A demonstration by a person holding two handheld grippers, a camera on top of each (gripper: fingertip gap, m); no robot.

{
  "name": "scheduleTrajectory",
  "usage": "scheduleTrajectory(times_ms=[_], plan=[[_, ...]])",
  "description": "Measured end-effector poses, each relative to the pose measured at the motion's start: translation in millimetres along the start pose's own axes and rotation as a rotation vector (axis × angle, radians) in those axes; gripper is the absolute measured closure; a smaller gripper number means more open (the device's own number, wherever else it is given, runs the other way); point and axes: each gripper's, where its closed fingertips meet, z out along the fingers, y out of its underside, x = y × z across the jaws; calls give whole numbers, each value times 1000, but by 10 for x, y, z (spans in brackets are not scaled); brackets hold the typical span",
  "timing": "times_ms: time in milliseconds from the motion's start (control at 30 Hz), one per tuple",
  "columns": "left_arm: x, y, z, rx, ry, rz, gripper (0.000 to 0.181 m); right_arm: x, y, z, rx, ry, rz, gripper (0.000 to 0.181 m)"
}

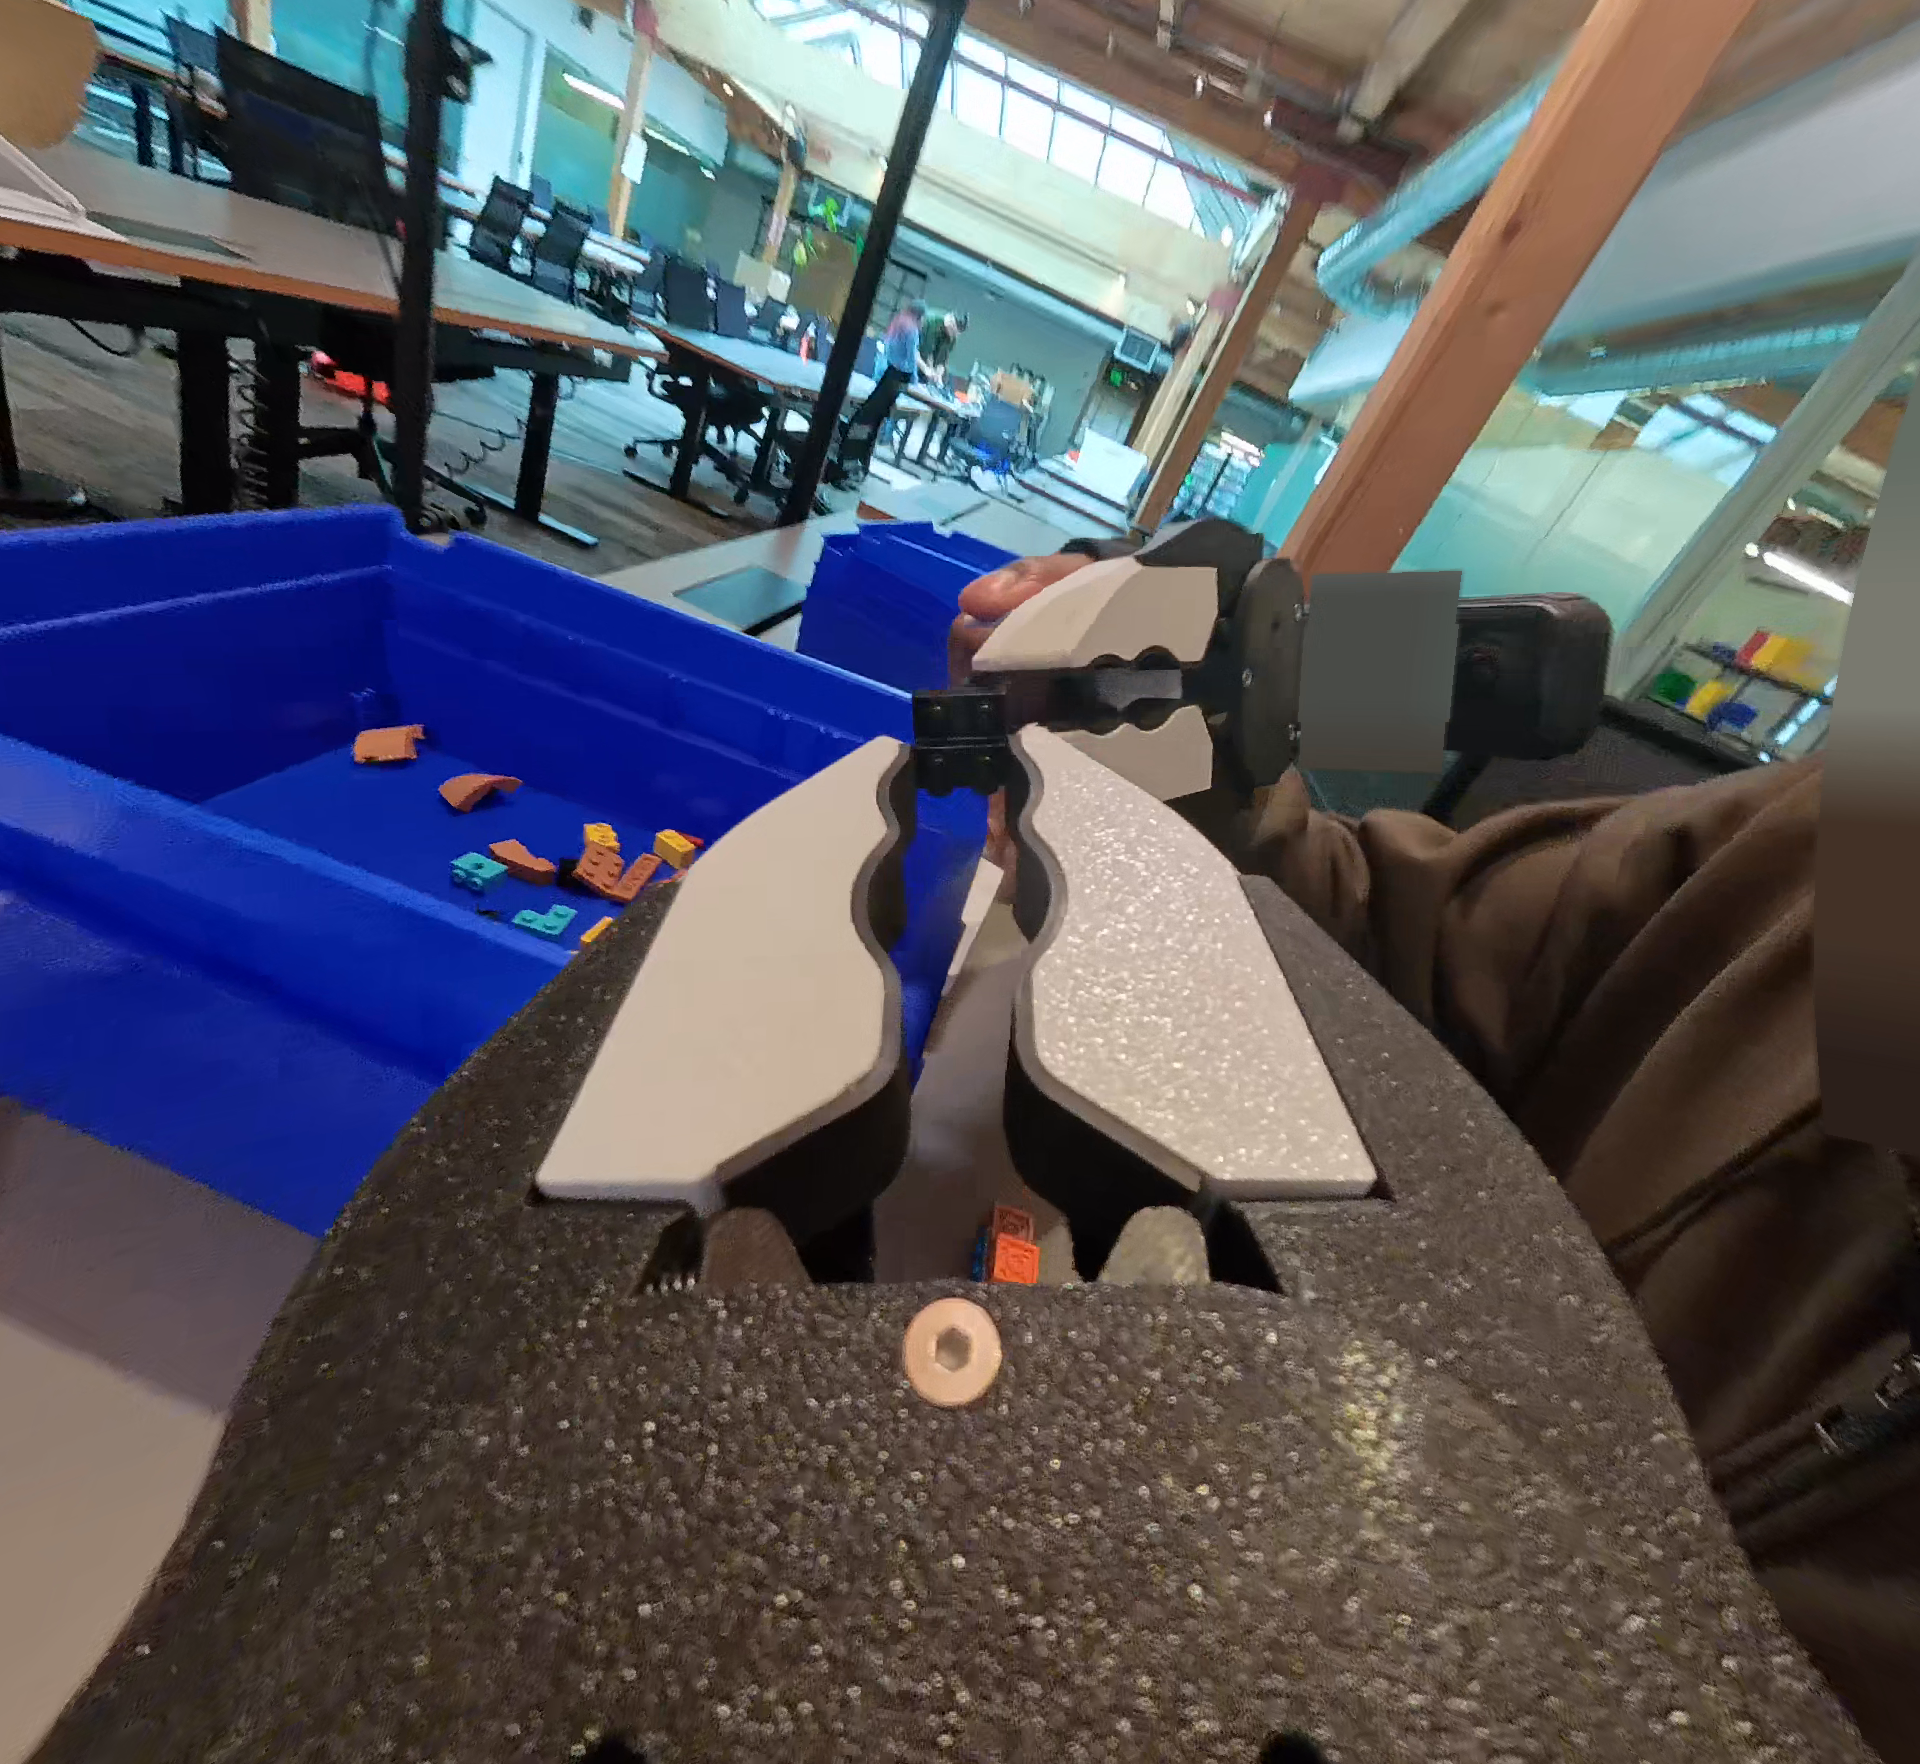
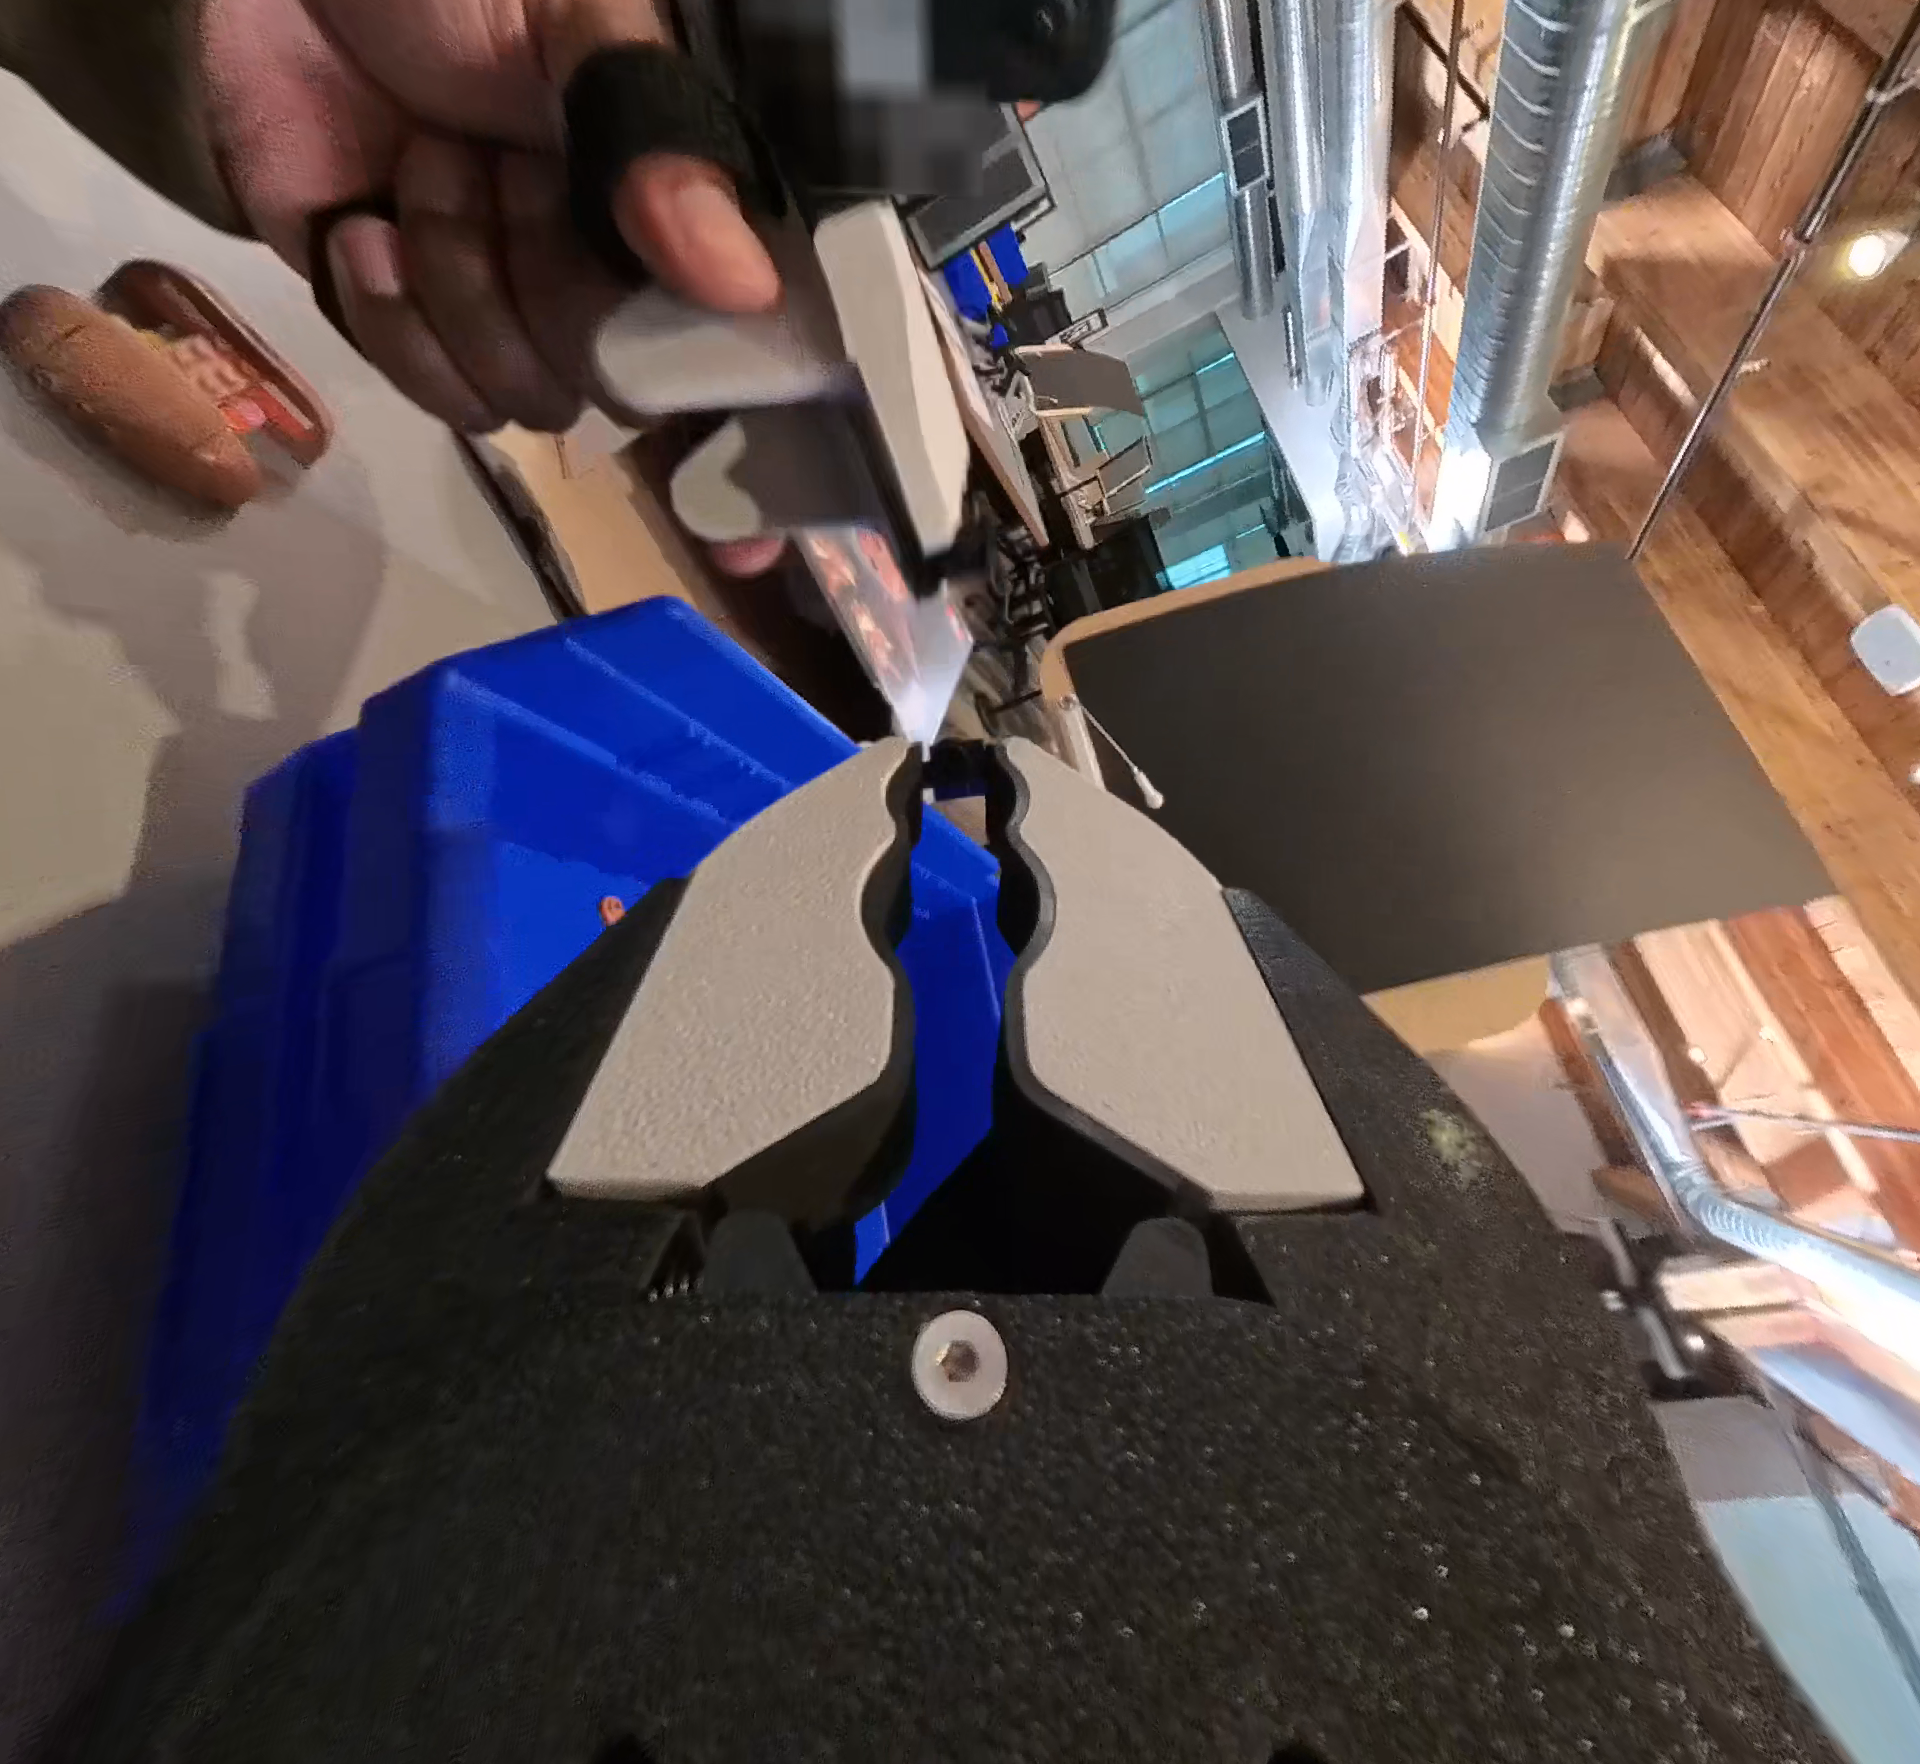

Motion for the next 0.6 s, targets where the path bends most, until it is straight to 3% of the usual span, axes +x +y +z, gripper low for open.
scheduleTrajectory(times_ms=[100,267,400,600], plan=[[-81,-62,-78,-9,-79,54,165,121,145,-35,-51,20,40,169],[-144,53,160,-190,-262,260,165,212,501,-34,-241,25,55,159],[-222,152,304,-344,-349,371,164,299,581,-146,-260,-1,166,154],[-311,164,430,-485,-410,417,147,569,664,-448,-261,36,273,156]])
